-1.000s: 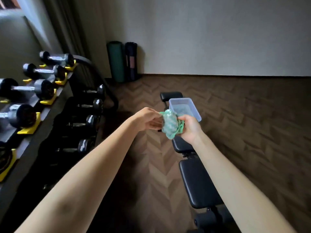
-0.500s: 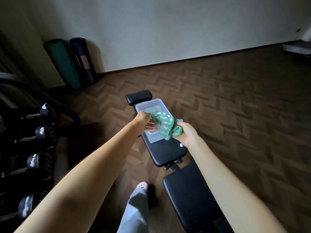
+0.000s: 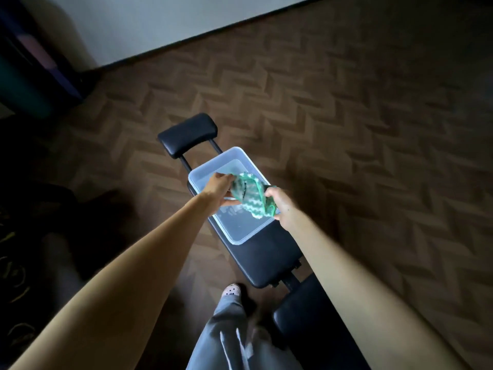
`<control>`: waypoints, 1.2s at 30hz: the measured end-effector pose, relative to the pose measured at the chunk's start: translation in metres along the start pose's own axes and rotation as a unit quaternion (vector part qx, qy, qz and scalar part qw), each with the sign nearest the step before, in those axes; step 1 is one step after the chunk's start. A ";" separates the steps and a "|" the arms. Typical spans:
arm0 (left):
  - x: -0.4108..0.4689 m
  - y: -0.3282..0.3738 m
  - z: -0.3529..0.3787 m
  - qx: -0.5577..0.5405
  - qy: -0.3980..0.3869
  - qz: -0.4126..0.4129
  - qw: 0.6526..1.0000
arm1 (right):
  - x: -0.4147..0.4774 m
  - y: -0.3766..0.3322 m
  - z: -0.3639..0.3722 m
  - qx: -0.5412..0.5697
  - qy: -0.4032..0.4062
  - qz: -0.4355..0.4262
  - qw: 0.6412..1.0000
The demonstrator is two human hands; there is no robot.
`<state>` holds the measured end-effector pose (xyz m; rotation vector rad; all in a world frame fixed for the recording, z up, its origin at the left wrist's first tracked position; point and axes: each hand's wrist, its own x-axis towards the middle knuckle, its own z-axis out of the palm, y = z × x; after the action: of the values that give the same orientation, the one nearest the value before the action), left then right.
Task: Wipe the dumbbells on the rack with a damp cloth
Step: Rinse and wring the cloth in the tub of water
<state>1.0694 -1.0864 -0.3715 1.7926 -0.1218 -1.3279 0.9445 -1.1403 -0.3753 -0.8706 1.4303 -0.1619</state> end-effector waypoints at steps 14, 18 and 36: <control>0.191 -0.080 0.009 0.120 -0.006 -0.011 0.993 | 0.204 0.075 0.043 -0.225 0.112 -0.070 0.965; 0.217 -0.101 0.010 0.238 -0.038 -0.007 0.971 | 0.233 0.092 0.052 -0.323 0.095 -0.180 0.924; 0.231 -0.104 0.010 0.269 0.034 -0.008 0.963 | 0.244 0.084 0.046 -0.468 0.071 -0.207 0.856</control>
<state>1.1182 -1.1535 -0.6113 2.2907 -0.4694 -1.3249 0.9983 -1.2048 -0.6233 -2.0096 1.4215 0.1825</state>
